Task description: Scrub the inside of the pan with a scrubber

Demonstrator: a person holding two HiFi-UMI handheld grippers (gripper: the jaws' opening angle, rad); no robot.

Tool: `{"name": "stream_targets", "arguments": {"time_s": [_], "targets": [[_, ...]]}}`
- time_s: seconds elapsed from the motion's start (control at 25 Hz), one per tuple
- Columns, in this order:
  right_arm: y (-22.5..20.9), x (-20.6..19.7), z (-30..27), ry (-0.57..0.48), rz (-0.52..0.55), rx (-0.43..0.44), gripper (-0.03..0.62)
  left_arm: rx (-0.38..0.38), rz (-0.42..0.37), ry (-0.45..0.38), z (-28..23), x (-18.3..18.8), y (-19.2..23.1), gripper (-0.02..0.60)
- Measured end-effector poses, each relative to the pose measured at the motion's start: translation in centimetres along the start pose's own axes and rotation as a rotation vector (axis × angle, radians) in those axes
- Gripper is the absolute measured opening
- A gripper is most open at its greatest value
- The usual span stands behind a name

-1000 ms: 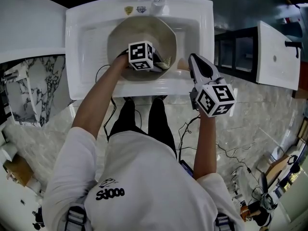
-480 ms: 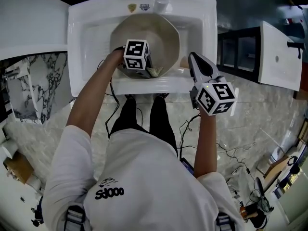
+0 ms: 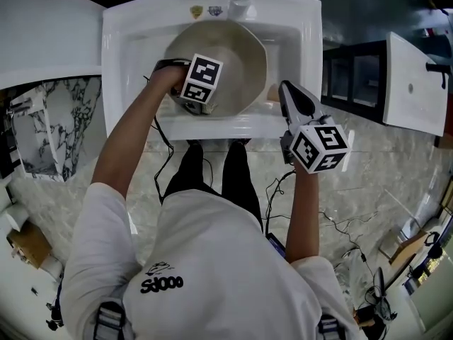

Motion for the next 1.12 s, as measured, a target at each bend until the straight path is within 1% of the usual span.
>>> {"name": "stream_targets", "arguments": {"time_s": [0.12,0.2,0.32,0.36,0.44,0.56,0.64,0.76,0.84,0.96,1.04,1.12], "targets": [[0.0,0.3,0.1,-0.006,-0.017,0.001,0.009,0.021,0.025,0.047,0.4,-0.9,0.0,0.063],[0.0,0.3,0.2,-0.005,-0.017,0.0,0.009,0.052,0.055,0.112,0.8,-1.7,0.2,0.063],[-0.2,0.2,0.1,0.003,-0.013,-0.002,0.009,0.126,0.099,0.268,1.6,-3.4,0.9,0.063],[-0.3,0.2,0.0,0.006,-0.014,-0.003,0.009,0.154,0.116,0.306,2.0,-3.8,1.3,0.063],[-0.4,0.0,0.0,0.01,-0.018,-0.005,0.009,0.231,0.157,0.34,2.8,-4.4,2.3,0.063],[-0.5,-0.2,-0.1,0.019,-0.023,-0.006,0.009,0.383,0.212,0.363,4.0,-4.8,4.2,0.063],[-0.6,-0.3,-0.1,0.022,-0.025,-0.008,0.009,0.479,0.263,0.367,4.9,-4.9,5.4,0.062],[-0.9,-0.4,0.0,0.028,-0.026,-0.025,0.009,0.595,0.335,0.365,6.1,-5.1,6.9,0.061],[-1.1,-0.4,0.1,0.031,-0.021,-0.036,0.009,0.645,0.347,0.354,6.7,-5.1,7.9,0.061],[-1.5,-0.6,0.2,0.032,-0.024,-0.046,0.009,0.698,0.343,0.331,7.6,-4.7,9.0,0.061],[-1.7,-0.8,0.1,0.034,-0.03,-0.05,0.009,0.72,0.33,0.305,7.9,-4.3,9.6,0.061],[-1.7,-0.9,0.0,0.038,-0.033,-0.046,0.009,0.737,0.302,0.259,8.3,-3.7,10.1,0.061]]}}
Point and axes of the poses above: the fingertips, and each gripper's own axes: z backward along the fingers, y to its left, x out of its top, the point moved 7 cm from there along z, backward along the fingers, and after that the axes turned 9 degrees about -x, right-handed, at the moved point
